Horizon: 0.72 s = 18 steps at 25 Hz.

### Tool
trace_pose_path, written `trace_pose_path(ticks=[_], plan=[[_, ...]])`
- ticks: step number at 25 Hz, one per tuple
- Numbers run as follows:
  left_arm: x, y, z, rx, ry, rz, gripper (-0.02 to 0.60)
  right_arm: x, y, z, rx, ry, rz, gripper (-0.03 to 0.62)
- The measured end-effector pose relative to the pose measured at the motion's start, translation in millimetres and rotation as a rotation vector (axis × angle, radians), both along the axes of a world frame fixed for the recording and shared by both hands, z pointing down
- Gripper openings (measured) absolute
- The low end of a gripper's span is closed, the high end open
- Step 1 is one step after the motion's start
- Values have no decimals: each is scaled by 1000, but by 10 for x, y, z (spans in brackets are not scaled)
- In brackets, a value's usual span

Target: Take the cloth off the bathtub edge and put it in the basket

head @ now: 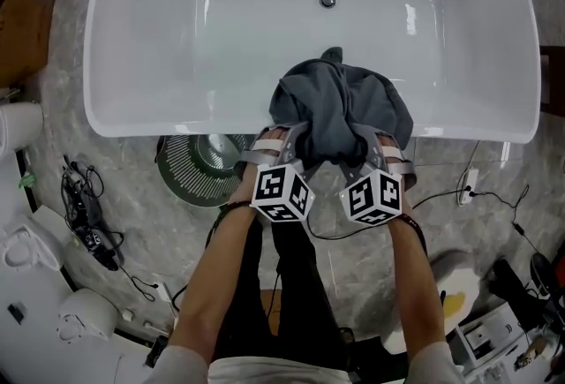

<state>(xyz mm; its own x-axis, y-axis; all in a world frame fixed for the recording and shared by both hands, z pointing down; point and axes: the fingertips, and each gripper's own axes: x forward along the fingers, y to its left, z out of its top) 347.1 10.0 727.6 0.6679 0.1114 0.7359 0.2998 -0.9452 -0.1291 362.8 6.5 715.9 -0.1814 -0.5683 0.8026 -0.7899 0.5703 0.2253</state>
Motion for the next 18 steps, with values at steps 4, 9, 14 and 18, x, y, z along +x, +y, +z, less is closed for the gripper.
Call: trace_pose_path(ticks=[4, 9, 14, 18], plan=[[-283, -52, -180, -54, 79, -100, 255, -250, -70, -189, 57, -94, 81, 135], [-795, -206, -438, -126, 167, -254, 202, -700, -203, -442, 109, -242, 167, 124], [-1415, -364, -616, -135, 204, -365, 190, -1281, -407, -686, 150, -356, 202, 120], [-1960, -414, -687, -157, 221, -450, 183, -1786, -441, -748, 149, -441, 231, 117]])
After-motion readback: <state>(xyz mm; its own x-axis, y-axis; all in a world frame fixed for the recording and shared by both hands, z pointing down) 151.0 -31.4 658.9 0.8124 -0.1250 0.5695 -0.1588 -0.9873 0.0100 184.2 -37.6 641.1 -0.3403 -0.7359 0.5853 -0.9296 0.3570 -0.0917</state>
